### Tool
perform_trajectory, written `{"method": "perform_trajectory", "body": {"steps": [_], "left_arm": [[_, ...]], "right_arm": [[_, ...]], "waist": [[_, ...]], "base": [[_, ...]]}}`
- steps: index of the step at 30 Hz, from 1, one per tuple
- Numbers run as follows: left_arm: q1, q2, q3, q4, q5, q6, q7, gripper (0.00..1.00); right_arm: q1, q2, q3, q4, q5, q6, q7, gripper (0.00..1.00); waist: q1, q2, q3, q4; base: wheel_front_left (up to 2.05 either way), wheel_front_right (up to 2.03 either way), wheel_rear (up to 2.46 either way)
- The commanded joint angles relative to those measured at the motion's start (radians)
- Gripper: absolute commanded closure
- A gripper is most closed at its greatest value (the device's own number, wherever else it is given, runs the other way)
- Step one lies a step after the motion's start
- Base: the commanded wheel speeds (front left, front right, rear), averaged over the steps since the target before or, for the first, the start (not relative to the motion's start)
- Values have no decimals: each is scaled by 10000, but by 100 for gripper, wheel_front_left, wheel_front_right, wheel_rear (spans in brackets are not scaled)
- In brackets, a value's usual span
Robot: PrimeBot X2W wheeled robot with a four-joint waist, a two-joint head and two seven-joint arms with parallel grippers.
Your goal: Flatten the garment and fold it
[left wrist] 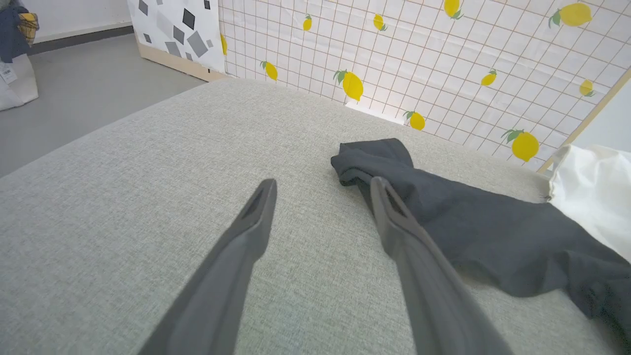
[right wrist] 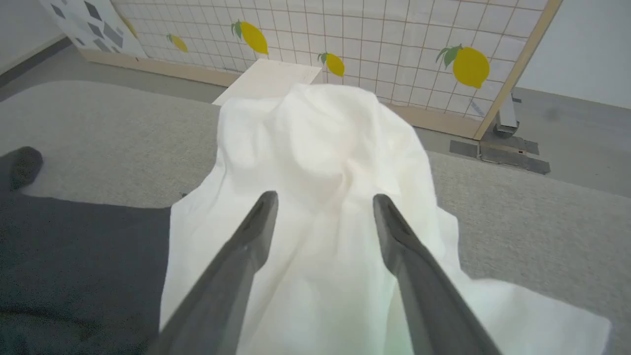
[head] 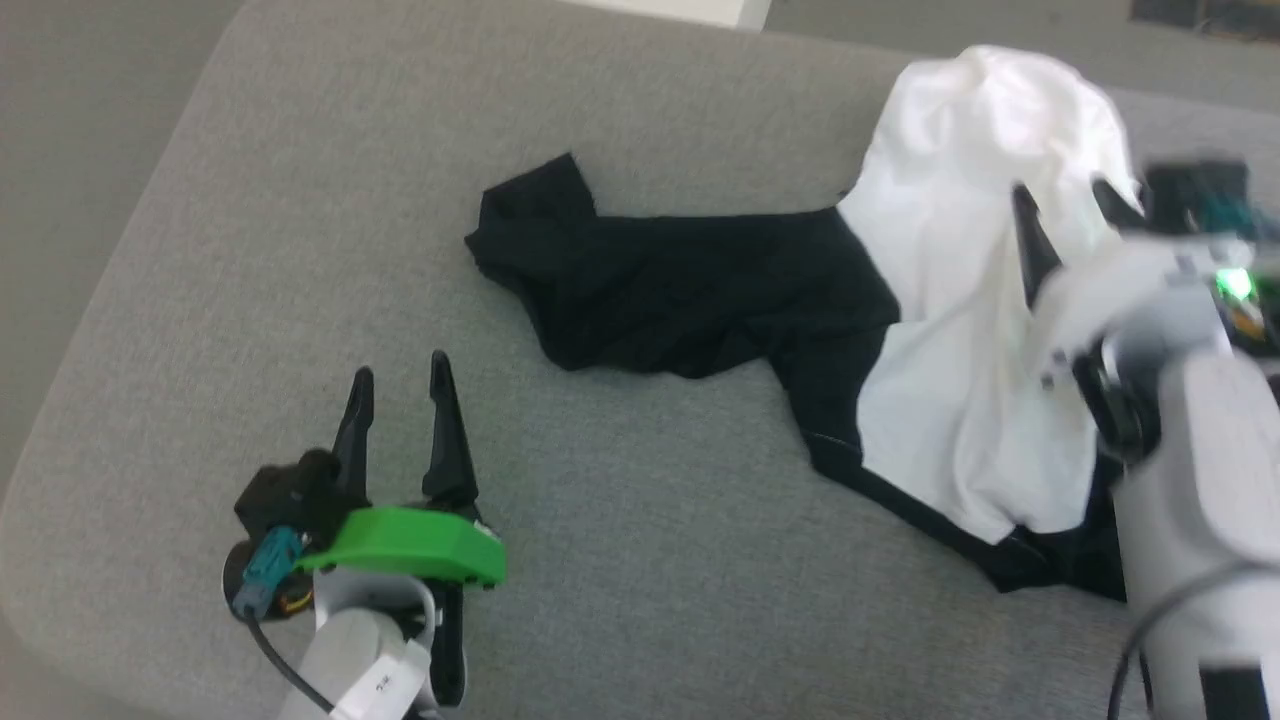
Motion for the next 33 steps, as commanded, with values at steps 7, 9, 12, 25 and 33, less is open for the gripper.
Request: {"method": "perform_trajectory", "body": {"steps": [7, 9, 12, 25, 33], "left_arm": [[656, -20, 297, -83, 467, -202, -47, 0], [744, -20, 338, -155, 524, -234, -47, 0], [820, -20, 420, -263, 591, -251, -47, 0], [736, -20, 342, -197, 599, -300, -47, 0], [658, -20, 368, -143, 577, -298, -47, 0]], "right_arm": [[4030, 448, -1264, -3976, -50, -19, -85, 0], [4966, 479, -1522, -4846, 131, -19, 23, 0], [6013, 487, -1688, -5551, 817, -19, 29, 0], [6731, 491, -892, -4217, 1438, -19, 1614, 0], [5794, 491, -431, -3030, 563, -19, 2937, 0]], "waist": [[-1, 0, -1961, -1657], [-1, 0, -2074, -1809], [-1, 0, -2122, -2049], [-1, 0, -1982, -2279], [-1, 0, -1746, -2087]], "base": [[0, 0, 0], [0, 0, 0], [0, 0, 0], [0, 0, 0], [0, 0, 0]]}}
